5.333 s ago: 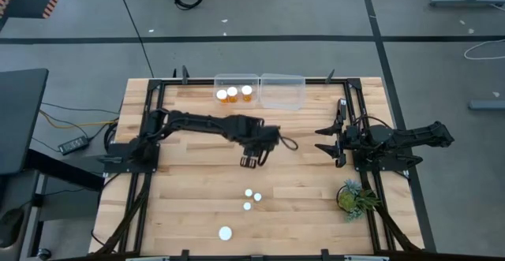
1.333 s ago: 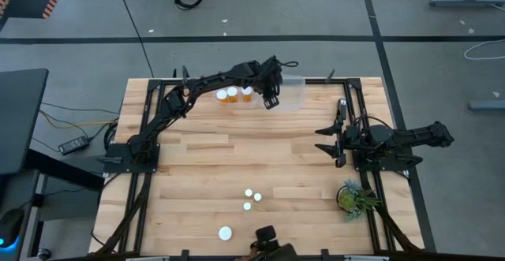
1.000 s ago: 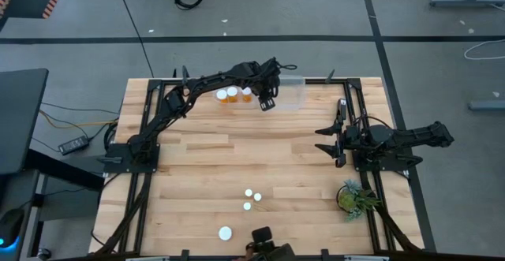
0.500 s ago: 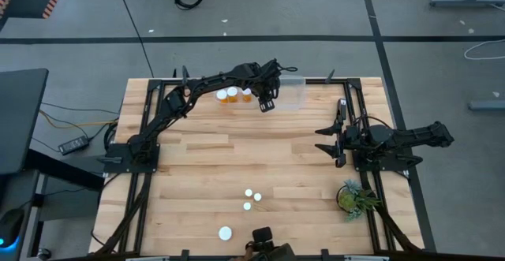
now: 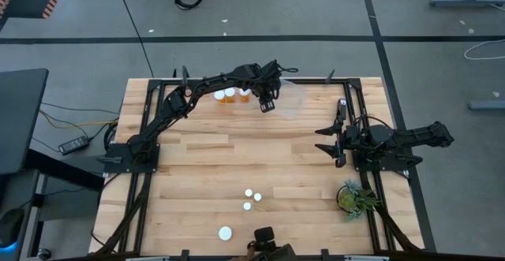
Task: Pick and place medicine bottles into bin by pill shape (circle, oval)
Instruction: Put the yellow pill bottle into the right transparent bin, then adjust the right transparent bin
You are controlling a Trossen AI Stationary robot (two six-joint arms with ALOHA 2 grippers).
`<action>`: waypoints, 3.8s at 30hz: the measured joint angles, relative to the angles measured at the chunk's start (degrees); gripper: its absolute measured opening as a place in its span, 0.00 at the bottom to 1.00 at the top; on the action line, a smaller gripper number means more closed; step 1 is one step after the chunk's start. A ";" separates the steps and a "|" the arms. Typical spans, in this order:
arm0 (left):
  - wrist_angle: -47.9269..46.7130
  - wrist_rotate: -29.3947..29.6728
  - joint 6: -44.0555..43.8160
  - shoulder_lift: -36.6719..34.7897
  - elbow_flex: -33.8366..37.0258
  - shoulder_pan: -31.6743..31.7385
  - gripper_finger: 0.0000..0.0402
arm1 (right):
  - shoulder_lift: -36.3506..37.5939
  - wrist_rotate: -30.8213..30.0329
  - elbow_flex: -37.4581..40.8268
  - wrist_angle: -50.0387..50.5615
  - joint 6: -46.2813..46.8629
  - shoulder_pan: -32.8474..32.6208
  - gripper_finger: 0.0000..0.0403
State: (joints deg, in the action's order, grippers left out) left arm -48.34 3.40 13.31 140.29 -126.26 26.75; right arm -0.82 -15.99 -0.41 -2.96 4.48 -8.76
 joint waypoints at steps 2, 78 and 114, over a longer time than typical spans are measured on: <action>-0.02 0.00 -0.01 0.00 0.00 0.01 0.36 | 0.00 0.00 0.01 0.00 0.01 -0.01 0.63; 20.28 6.95 27.10 3.61 0.33 -10.85 0.43 | 0.00 0.00 0.00 -0.05 0.01 0.00 0.63; 21.11 5.73 15.13 3.61 0.33 -11.38 0.16 | 0.00 0.00 0.01 -0.11 0.01 0.00 0.63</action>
State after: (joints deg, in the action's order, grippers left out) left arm -27.23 9.13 28.44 143.90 -125.93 15.37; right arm -0.82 -15.99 -0.40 -3.07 4.49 -8.76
